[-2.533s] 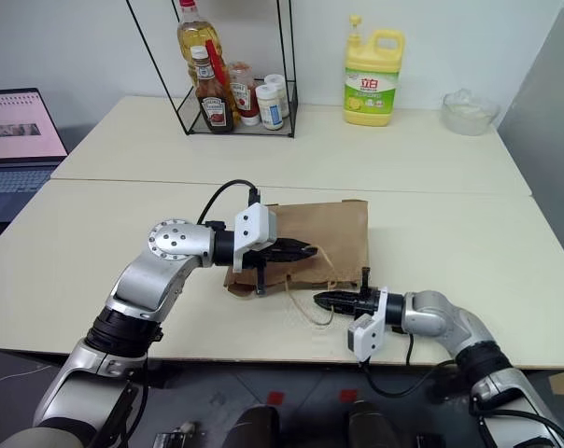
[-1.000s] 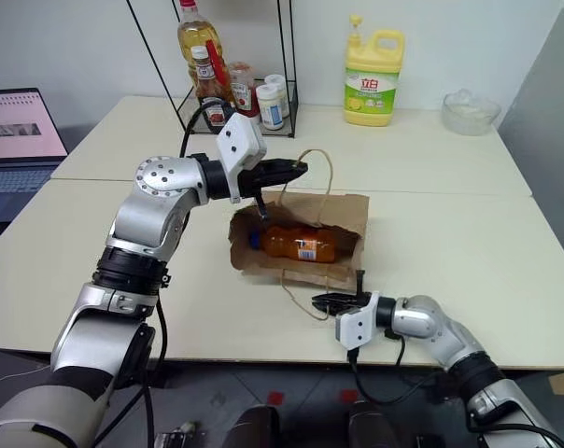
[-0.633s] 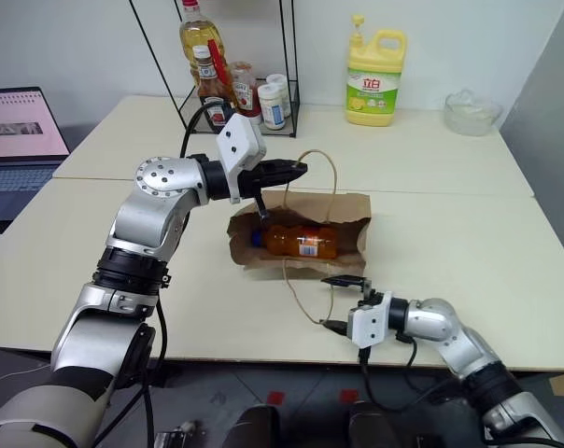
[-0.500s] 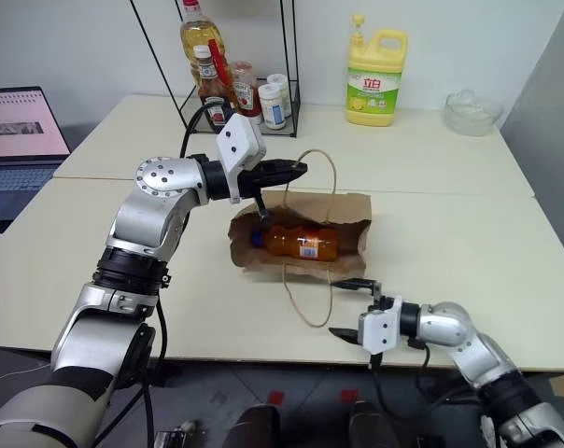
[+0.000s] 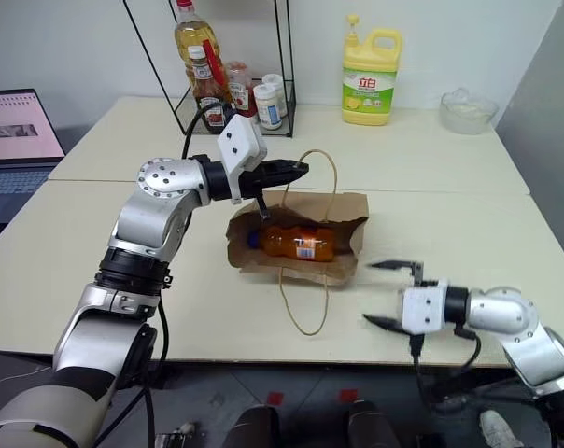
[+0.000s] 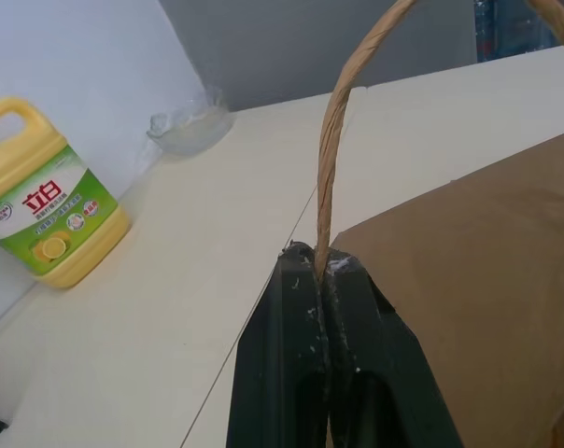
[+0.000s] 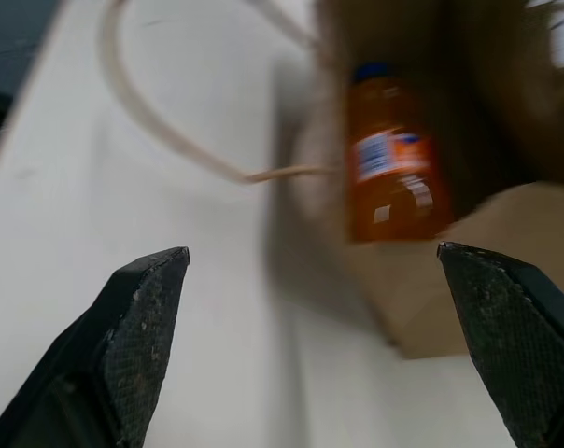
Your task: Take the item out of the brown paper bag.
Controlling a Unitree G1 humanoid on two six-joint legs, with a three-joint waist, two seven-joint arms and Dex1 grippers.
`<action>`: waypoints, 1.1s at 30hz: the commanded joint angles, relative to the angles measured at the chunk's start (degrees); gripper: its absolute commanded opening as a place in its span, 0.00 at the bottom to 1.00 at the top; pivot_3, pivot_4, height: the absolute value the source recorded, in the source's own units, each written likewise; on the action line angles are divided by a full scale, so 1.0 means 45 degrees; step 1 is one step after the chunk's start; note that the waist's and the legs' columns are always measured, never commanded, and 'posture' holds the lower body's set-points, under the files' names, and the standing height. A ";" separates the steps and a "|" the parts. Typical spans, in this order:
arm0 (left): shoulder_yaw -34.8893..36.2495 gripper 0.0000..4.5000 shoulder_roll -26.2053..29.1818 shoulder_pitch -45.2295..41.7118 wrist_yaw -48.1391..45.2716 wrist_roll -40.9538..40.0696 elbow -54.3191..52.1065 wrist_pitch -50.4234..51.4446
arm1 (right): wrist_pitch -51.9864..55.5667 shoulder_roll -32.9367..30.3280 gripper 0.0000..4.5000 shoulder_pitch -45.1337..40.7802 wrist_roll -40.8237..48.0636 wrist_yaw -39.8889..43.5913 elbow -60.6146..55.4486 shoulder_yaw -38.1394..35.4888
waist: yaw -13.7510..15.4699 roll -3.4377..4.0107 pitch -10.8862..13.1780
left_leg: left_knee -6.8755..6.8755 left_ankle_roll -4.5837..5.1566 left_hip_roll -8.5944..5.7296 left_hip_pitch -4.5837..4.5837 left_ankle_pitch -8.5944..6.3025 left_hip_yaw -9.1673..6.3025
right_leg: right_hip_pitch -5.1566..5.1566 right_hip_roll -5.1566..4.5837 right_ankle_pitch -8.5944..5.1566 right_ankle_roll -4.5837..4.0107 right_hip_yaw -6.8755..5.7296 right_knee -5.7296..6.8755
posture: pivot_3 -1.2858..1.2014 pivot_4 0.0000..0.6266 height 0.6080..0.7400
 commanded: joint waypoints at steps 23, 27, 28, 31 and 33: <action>0.0330 0.00 -0.0295 -0.0329 0.0009 0.0054 0.0105 -0.0564 | 1.2544 0.5264 0.01 -0.5716 -0.2529 -0.3937 -0.0861 0.4100 | 0.0036 0.0001 0.0000 | 0.0003 -0.0001 -0.0001 -0.0118 0.0002 -0.0007 | -0.0138 -0.0003 0.0002 -0.0002 -0.0010 0.0015 | 0.52 0.24 1.00; 0.0319 0.00 -0.0269 -0.0221 0.0007 0.0041 -0.0071 -0.0506 | 1.2539 0.5375 0.01 -0.5758 -0.3141 -0.4131 -0.0814 0.4279 | 0.0038 0.0001 0.0000 | 0.0003 -0.0001 -0.0002 -0.0119 0.0002 -0.0006 | -0.0139 -0.0004 0.0002 -0.0002 -0.0011 0.0016 | 0.52 0.24 1.00; 0.0327 0.00 -0.0249 -0.0209 -0.0001 0.0039 -0.0079 -0.0502 | 1.2529 0.5310 0.01 -0.5781 -0.3232 -0.4100 -0.0915 0.4263 | 0.0037 0.0001 0.0000 | 0.0003 -0.0001 -0.0002 -0.0119 0.0001 -0.0006 | -0.0139 -0.0004 0.0002 -0.0002 -0.0011 0.0016 | 0.52 0.24 1.00; 0.0345 0.00 -0.0182 -0.0171 -0.0023 0.0036 -0.0131 -0.0469 | 1.2614 0.4648 0.01 -0.5782 -0.3517 -0.3709 -0.1831 0.4126 | 0.0037 0.0001 0.0000 | 0.0002 -0.0001 -0.0002 -0.0120 0.0001 -0.0007 | -0.0142 -0.0003 0.0001 -0.0002 -0.0012 0.0016 | 0.52 0.24 1.00; 0.0345 0.00 -0.0162 -0.0162 -0.0022 0.0040 -0.0145 -0.0460 | 1.2995 0.4433 0.01 -0.5793 -0.3348 -0.3478 -0.2547 0.3888 | 0.0034 0.0001 0.0000 | 0.0002 -0.0001 -0.0002 -0.0122 0.0001 -0.0006 | -0.0142 -0.0004 0.0001 -0.0002 -0.0011 0.0016 | 0.52 0.24 1.00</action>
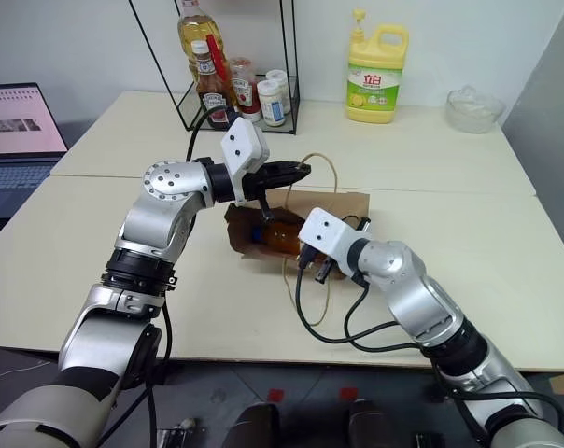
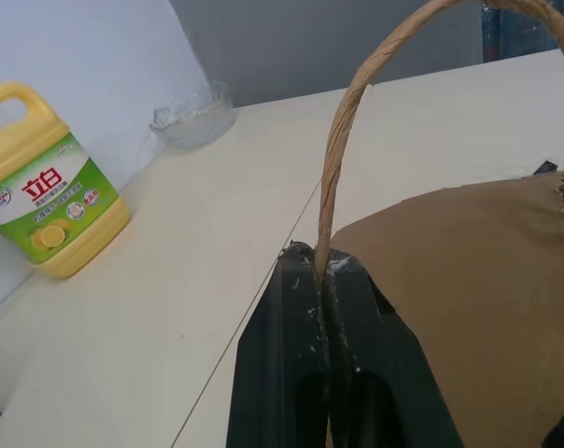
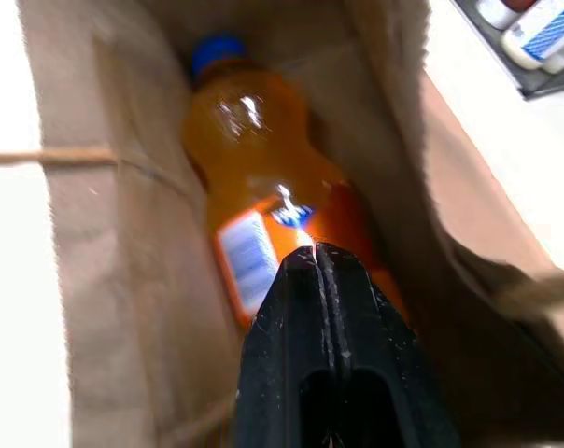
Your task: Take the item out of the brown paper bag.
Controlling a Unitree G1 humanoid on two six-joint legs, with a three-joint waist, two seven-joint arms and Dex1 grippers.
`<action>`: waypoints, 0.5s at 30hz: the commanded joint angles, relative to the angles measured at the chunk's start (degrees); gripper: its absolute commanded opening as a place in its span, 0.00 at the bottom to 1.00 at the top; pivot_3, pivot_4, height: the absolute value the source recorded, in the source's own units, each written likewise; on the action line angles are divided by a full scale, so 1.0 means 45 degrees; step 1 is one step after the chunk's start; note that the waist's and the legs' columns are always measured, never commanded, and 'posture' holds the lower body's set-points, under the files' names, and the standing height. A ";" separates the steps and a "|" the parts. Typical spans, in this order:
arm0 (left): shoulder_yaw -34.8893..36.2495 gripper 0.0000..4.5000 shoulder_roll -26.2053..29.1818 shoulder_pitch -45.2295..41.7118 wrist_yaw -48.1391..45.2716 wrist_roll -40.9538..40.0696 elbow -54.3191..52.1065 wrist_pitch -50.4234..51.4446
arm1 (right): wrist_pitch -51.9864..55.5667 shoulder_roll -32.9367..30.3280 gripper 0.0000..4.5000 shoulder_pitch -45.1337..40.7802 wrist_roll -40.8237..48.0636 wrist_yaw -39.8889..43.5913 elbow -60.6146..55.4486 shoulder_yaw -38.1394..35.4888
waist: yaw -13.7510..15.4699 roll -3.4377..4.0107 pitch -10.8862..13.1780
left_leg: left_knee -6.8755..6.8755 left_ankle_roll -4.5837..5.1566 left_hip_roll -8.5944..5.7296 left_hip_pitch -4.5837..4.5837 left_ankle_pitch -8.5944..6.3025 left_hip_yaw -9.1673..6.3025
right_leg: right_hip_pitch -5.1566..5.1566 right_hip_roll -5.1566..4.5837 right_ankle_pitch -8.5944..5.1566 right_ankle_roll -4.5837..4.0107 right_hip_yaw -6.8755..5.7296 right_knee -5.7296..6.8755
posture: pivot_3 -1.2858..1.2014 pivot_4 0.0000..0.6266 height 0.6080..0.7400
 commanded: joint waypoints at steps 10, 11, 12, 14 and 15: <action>0.0263 0.00 0.0143 -0.0034 -0.0029 -0.0050 -0.0592 -0.0141 | 0.2393 0.0830 0.01 0.0832 0.3278 0.1240 -0.4067 -0.3105 | -0.0025 -0.0001 0.0000 | 0.0001 0.0001 -0.0002 -0.0007 0.0000 -0.0009 | 0.0004 -0.0001 0.0000 0.0000 -0.0008 -0.0001 | 0.52 0.24 1.00; 0.0259 0.00 0.0149 -0.0023 -0.0031 -0.0054 -0.0603 -0.0141 | 0.2644 0.1065 0.01 0.0822 0.3890 0.1403 -0.4132 -0.3611 | -0.0031 -0.0001 0.0000 | 0.0002 0.0001 -0.0002 -0.0005 0.0000 -0.0008 | 0.0003 -0.0001 0.0000 0.0000 -0.0008 0.0001 | 0.52 0.24 1.00; 0.0257 0.00 0.0153 -0.0011 -0.0032 -0.0058 -0.0612 -0.0144 | 0.2898 0.1332 0.01 0.0799 0.4628 0.1668 -0.4212 -0.4118 | -0.0035 0.0000 0.0000 | 0.0000 0.0001 0.0000 -0.0003 0.0000 -0.0011 | 0.0003 0.0001 0.0000 0.0000 -0.0010 0.0004 | 0.52 0.24 1.00; 0.0254 0.00 0.0151 0.0000 -0.0032 -0.0061 -0.0622 -0.0148 | 0.3287 0.1661 0.01 0.0748 0.5662 0.1948 -0.4281 -0.4708 | -0.0048 0.0000 0.0000 | -0.0002 0.0001 0.0002 -0.0003 0.0000 -0.0013 | 0.0003 0.0003 0.0000 0.0000 -0.0012 0.0004 | 0.52 0.24 1.00; 0.0243 0.00 0.0130 -0.0002 -0.0020 -0.0055 -0.0622 -0.0150 | 0.3291 0.1829 0.01 0.0740 0.5988 0.1956 -0.4188 -0.4824 | -0.0056 0.0000 0.0000 | -0.0003 0.0001 0.0002 -0.0003 0.0000 -0.0011 | 0.0003 0.0003 0.0000 0.0000 -0.0011 0.0003 | 0.52 0.24 1.00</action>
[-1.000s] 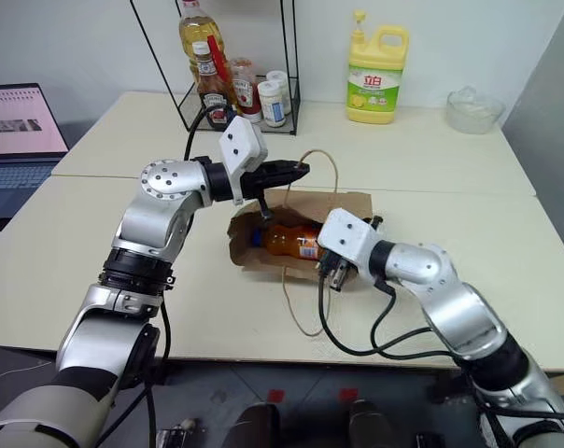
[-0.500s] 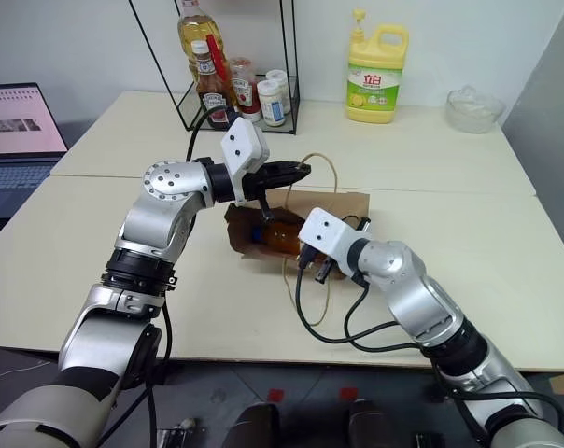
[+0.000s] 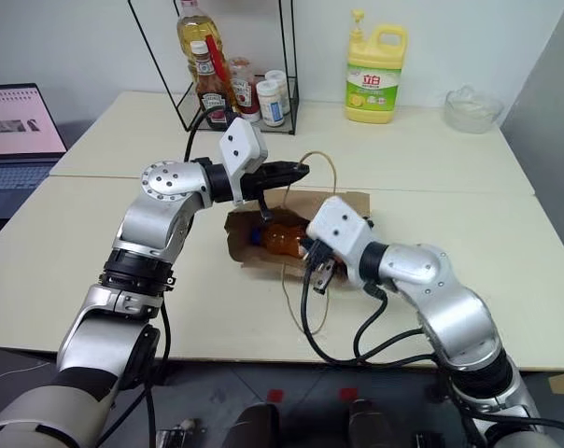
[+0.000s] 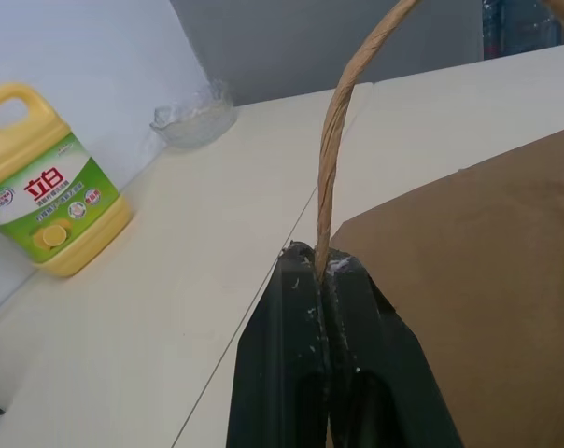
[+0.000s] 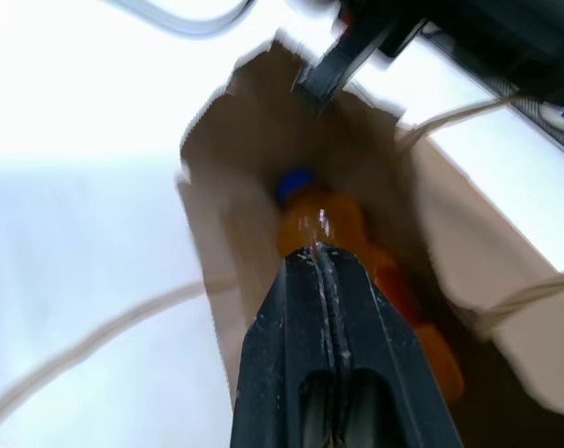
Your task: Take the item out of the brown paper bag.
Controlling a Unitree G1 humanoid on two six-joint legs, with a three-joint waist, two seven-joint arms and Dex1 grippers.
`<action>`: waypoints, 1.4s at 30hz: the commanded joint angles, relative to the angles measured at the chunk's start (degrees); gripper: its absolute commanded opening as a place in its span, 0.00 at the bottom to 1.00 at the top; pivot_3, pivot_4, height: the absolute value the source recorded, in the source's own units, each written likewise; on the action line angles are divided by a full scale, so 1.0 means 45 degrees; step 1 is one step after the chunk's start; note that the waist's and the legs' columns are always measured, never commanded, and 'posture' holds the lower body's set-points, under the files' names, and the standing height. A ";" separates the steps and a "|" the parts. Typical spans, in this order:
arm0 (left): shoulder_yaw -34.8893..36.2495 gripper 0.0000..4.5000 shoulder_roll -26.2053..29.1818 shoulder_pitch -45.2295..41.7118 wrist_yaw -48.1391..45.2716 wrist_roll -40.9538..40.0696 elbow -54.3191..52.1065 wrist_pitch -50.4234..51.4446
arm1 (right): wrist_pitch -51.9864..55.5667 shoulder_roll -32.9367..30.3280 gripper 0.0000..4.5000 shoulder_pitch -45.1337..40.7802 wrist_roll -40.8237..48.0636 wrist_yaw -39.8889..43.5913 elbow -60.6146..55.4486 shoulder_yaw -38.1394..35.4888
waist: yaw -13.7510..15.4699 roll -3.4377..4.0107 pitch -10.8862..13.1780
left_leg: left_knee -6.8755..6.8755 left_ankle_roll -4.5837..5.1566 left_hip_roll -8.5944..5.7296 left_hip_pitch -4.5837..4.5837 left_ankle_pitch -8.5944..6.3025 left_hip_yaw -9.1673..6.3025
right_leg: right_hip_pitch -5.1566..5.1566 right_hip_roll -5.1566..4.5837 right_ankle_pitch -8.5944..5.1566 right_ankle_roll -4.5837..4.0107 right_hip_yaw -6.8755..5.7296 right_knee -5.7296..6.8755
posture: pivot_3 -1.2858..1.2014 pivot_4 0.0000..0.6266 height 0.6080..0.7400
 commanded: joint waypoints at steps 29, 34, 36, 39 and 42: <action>0.0155 0.00 -0.0073 0.0019 -0.0011 -0.0040 -0.0839 -0.0045 | -0.6232 0.0359 0.01 -0.0124 -0.2363 -0.1574 0.6023 0.2245 | -0.0034 0.0000 0.0000 | -0.0002 0.0000 0.0000 0.0000 0.0000 0.0003 | -0.0008 0.0001 0.0000 0.0000 0.0001 -0.0001 | 0.52 0.24 1.00; 0.0168 0.00 -0.0090 0.0065 0.0002 -0.0050 -0.0874 -0.0024 | -0.6376 -0.0132 0.01 -0.0278 -0.3664 -0.1915 0.5897 0.2671 | -0.0030 0.0000 0.0000 | -0.0002 -0.0001 0.0000 0.0000 0.0001 0.0003 | -0.0007 0.0001 0.0000 0.0000 0.0001 -0.0003 | 0.52 0.24 1.00; 0.0175 0.00 -0.0102 0.0051 0.0008 -0.0050 -0.0851 -0.0026 | -0.6440 -0.0219 0.01 -0.0378 -0.4060 -0.1911 0.5895 0.2854 | -0.0034 0.0000 0.0000 | -0.0002 -0.0001 0.0000 0.0000 0.0000 0.0004 | -0.0007 0.0001 0.0000 0.0000 0.0003 -0.0003 | 0.52 0.24 1.00; 0.0160 0.00 -0.0144 0.0044 0.0015 -0.0046 -0.0840 -0.0028 | -0.6400 -0.0112 0.09 -0.0530 -0.4423 -0.1993 0.6021 0.2930 | -0.0029 0.0000 0.0000 | -0.0002 -0.0001 0.0000 0.0000 0.0001 0.0003 | -0.0006 0.0001 0.0000 0.0000 0.0003 -0.0002 | 0.52 0.24 1.00; 0.0147 0.00 -0.0172 0.0070 0.0009 -0.0048 -0.0866 -0.0017 | -0.6258 -0.0013 0.29 -0.0714 -0.4710 -0.2046 0.6223 0.2933 | -0.0030 0.0000 0.0000 | -0.0002 -0.0001 0.0000 0.0000 0.0001 0.0004 | -0.0007 0.0001 0.0000 0.0000 0.0003 -0.0002 | 0.52 0.24 1.00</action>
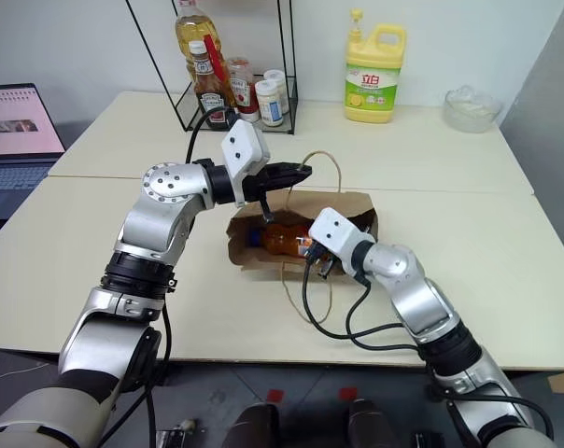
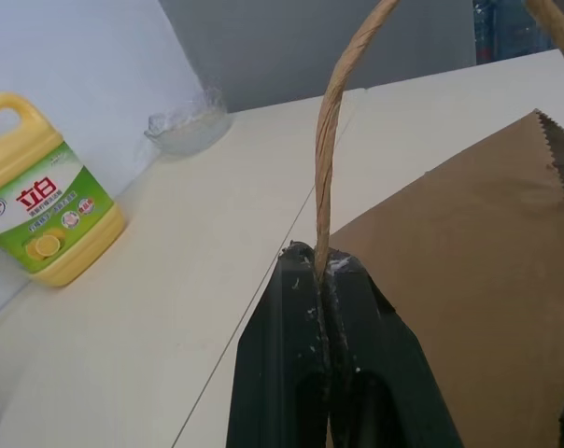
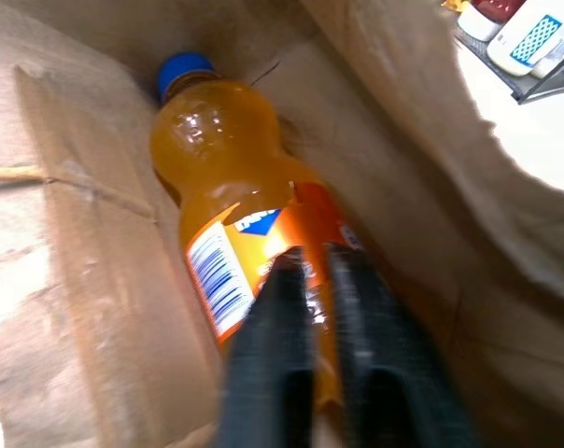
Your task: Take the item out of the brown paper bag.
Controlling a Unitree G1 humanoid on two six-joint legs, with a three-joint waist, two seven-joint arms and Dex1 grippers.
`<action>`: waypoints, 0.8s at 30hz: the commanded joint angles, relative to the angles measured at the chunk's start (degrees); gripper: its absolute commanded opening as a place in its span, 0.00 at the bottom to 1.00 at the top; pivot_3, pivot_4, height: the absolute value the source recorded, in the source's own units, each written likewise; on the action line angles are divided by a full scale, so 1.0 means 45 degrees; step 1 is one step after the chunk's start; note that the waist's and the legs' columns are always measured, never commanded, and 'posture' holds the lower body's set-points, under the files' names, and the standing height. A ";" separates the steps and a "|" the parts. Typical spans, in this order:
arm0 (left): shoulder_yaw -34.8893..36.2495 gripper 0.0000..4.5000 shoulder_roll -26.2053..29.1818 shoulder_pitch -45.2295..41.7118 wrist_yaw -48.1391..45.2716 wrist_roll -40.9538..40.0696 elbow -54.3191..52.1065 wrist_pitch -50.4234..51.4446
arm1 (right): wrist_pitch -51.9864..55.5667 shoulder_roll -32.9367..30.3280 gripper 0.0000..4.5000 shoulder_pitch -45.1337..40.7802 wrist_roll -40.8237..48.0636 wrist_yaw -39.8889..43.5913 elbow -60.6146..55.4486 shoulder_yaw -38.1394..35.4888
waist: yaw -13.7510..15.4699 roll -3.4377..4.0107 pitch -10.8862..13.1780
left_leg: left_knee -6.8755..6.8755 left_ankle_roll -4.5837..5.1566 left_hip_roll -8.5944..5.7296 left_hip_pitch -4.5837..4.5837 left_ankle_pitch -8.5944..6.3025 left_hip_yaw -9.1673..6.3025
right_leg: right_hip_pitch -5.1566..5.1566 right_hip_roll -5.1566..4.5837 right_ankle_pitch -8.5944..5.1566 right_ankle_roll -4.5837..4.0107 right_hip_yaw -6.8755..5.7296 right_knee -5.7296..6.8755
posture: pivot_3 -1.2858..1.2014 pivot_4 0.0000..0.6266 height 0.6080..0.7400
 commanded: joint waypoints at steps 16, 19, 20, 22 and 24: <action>0.0134 0.00 -0.0097 -0.0036 -0.0055 -0.0094 -0.0493 -0.0031 | -0.0893 -0.0306 1.00 -0.1514 -0.2886 0.0467 0.1301 0.2099 | -0.0014 0.0000 0.0000 | 0.0000 0.0000 -0.0001 0.0003 0.0000 0.0000 | -0.0001 -0.0001 0.0000 0.0000 -0.0002 0.0001 | 0.52 0.24 1.00; 0.0140 0.00 -0.0107 -0.0047 -0.0057 -0.0099 -0.0483 -0.0020 | -0.1056 -0.0051 1.00 -0.1804 -0.3229 0.0531 0.1980 0.2334 | -0.0003 0.0000 0.0000 | 0.0002 -0.0001 -0.0001 0.0001 0.0001 0.0000 | 0.0000 -0.0002 0.0000 0.0000 -0.0001 0.0001 | 0.52 0.24 1.00; 0.0141 0.00 -0.0110 -0.0046 -0.0057 -0.0100 -0.0483 -0.0020 | -0.1138 0.0073 1.00 -0.1915 -0.3324 0.0512 0.2242 0.2373 | -0.0005 0.0000 0.0000 | 0.0002 -0.0001 -0.0001 0.0001 0.0001 0.0000 | 0.0000 -0.0002 0.0000 0.0000 -0.0002 0.0001 | 0.52 0.24 1.00; 0.0136 0.00 -0.0128 -0.0052 -0.0050 -0.0097 -0.0468 -0.0023 | -0.1294 0.0371 1.00 -0.2144 -0.3438 0.0617 0.2896 0.2468 | -0.0014 0.0000 0.0000 | 0.0002 -0.0001 0.0000 0.0003 0.0001 0.0001 | -0.0001 -0.0002 0.0000 0.0000 0.0000 0.0001 | 0.52 0.24 1.00; 0.0120 0.00 -0.0147 -0.0041 -0.0050 -0.0089 -0.0483 -0.0020 | -0.1664 0.0462 1.00 -0.2339 -0.3715 0.0820 0.3526 0.2753 | -0.0017 0.0000 0.0000 | 0.0001 -0.0001 0.0001 0.0005 0.0001 0.0000 | 0.0000 -0.0001 0.0000 0.0000 -0.0002 0.0003 | 0.52 0.24 1.00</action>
